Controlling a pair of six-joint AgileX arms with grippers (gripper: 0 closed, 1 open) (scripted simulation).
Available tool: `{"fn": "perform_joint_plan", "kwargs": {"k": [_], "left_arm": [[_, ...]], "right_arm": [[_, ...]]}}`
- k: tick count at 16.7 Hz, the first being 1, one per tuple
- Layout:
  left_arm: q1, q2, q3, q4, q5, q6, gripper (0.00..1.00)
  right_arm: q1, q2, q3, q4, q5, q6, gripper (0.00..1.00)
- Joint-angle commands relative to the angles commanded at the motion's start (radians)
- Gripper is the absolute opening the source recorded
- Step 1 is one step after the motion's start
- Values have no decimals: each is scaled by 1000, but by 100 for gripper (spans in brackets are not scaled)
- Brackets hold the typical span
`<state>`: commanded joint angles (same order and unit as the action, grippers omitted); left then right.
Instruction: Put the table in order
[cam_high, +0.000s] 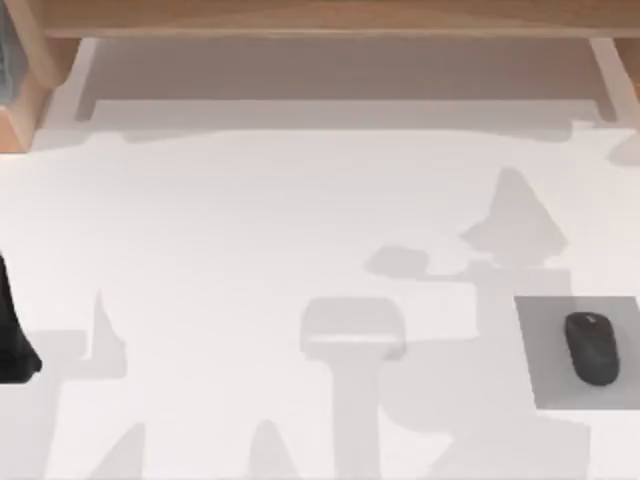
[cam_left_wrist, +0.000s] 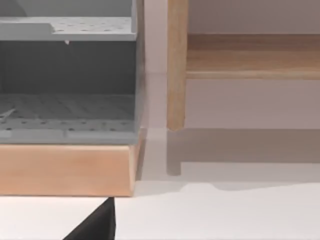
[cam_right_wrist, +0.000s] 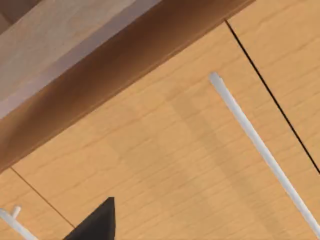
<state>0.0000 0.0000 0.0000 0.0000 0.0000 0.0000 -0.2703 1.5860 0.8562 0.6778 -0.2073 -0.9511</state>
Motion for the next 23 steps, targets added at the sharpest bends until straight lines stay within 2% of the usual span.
{"fn": "perform_joint_plan", "kwargs": {"k": [8,13,17,23], "left_arm": [[0,0,0,0,0,0,100],[0,0,0,0,0,0,100],[0,0,0,0,0,0,100],[0,0,0,0,0,0,100]], "right_arm": [[174,-985,-468,-411,128,577,100],[244,-1415,-728,-597,184,839,100],[268,-1572,-845,-671,205,942,100],[270,-1586,-856,-678,207,951,100]]}}
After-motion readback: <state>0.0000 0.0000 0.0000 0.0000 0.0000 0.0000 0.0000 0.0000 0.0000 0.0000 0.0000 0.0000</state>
